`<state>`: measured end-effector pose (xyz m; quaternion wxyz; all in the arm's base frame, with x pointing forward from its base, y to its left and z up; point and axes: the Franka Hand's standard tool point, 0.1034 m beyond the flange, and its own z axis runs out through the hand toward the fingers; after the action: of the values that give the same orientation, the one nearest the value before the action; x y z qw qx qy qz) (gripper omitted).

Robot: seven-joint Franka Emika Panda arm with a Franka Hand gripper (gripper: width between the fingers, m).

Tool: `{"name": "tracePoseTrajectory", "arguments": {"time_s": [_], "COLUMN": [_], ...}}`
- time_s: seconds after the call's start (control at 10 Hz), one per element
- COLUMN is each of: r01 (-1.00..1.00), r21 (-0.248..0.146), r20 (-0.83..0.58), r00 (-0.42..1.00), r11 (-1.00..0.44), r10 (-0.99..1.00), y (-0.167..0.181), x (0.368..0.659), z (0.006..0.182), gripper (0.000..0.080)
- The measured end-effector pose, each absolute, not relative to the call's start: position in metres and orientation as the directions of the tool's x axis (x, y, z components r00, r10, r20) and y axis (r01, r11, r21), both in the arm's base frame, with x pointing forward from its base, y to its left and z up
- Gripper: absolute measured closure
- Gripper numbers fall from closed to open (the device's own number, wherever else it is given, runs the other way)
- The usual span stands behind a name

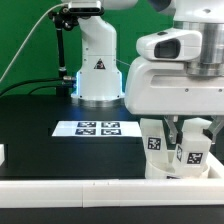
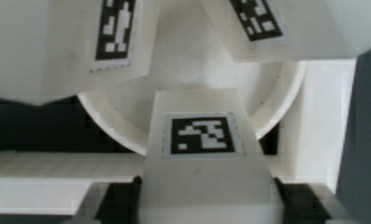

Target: Assemble stool

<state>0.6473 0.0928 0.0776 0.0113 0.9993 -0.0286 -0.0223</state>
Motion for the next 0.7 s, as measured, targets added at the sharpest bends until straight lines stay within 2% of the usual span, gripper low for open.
{"name": "tracePoseTrajectory", "arguments": {"time_s": [0.1, 0.3, 0.6, 0.7], "r01": [-0.105, -0.363, -0.680, -0.725], "r21": [0.024, 0.012, 0.020, 0.019], "r20": [-0.040, -0.010, 0.007, -0.001], "r00": [0.994, 0.931, 0.733, 0.689], "r11": [-0.994, -0.932, -0.733, -0.689], "r10": [-0.106, -0.364, -0.680, -0.725], "y": [0.091, 0.080, 0.068, 0.066], "x": [0.648, 0.655, 0.651, 0.650], "z": [0.078, 0.078, 0.078, 0.078], "gripper": [0.0462, 0.0462, 0.0462, 0.0462]}}
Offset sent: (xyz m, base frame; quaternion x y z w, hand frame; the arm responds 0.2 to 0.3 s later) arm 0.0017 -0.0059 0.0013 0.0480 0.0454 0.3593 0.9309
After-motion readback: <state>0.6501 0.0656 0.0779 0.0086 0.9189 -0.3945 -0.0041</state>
